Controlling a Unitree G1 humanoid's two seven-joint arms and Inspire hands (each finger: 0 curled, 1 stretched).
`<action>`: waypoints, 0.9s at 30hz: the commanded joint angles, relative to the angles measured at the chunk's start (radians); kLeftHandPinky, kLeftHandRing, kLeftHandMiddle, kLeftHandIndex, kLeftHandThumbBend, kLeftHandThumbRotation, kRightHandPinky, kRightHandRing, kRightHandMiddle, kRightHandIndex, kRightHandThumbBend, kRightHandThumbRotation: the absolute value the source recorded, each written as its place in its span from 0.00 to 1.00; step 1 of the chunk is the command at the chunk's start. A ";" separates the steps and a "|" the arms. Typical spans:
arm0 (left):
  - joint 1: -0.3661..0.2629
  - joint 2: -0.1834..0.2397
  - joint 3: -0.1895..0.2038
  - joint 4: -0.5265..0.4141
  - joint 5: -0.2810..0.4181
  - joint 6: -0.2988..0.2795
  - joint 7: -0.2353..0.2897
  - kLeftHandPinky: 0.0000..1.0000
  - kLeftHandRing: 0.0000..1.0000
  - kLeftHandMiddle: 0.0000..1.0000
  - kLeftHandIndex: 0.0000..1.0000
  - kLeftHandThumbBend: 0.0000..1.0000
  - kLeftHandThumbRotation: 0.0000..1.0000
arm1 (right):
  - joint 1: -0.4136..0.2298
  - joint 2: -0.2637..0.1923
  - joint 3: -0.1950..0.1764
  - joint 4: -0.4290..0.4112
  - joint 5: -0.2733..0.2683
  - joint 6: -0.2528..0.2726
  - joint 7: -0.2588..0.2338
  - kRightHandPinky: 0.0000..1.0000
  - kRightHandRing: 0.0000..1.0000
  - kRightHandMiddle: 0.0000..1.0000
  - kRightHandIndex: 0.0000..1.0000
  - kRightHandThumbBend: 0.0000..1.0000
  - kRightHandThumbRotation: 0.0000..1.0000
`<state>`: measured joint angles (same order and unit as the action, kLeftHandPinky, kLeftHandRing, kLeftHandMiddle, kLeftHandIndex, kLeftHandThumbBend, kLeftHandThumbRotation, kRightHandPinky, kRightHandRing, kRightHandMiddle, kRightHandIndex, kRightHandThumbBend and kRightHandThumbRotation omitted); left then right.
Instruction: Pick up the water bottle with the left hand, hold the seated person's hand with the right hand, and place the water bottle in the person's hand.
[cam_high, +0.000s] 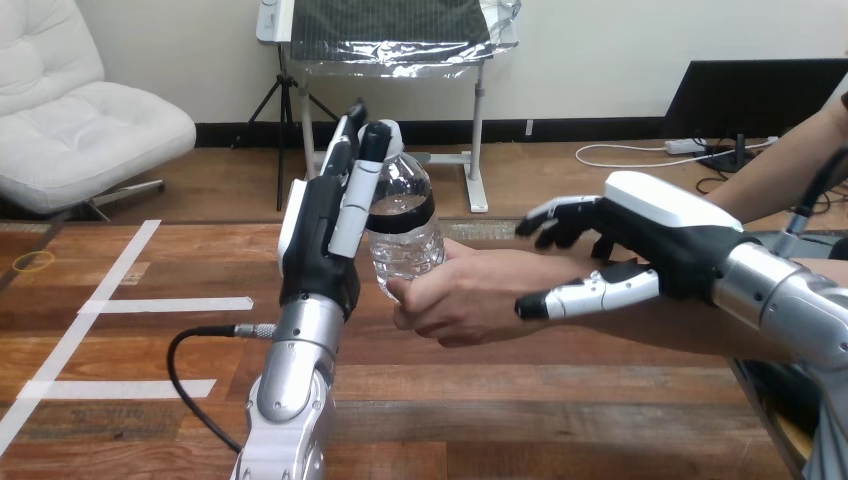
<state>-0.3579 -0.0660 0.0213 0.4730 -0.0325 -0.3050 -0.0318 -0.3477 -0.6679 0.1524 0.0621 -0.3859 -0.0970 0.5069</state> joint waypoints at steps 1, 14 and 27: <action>-0.008 0.008 -0.013 -0.085 0.025 0.001 0.016 1.00 1.00 1.00 1.00 0.86 0.97 | 0.027 0.046 -0.040 -0.007 0.055 0.007 -0.037 0.62 0.85 0.87 0.89 1.00 0.82; 0.048 0.006 -0.020 -0.186 0.005 0.039 0.008 1.00 1.00 1.00 1.00 0.99 1.00 | 0.072 0.094 -0.080 -0.012 0.088 -0.052 -0.171 0.71 0.93 0.96 0.98 1.00 0.98; 0.137 -0.008 -0.027 -0.323 -0.047 0.063 -0.013 1.00 1.00 1.00 1.00 0.98 1.00 | 0.119 0.168 -0.133 -0.014 0.200 -0.129 -0.248 0.80 0.95 0.98 1.00 1.00 1.00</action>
<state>-0.2389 -0.0538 0.0050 0.2455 -0.0544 -0.2364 -0.0316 -0.2315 -0.5445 0.0504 0.0589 -0.2375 -0.1928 0.2796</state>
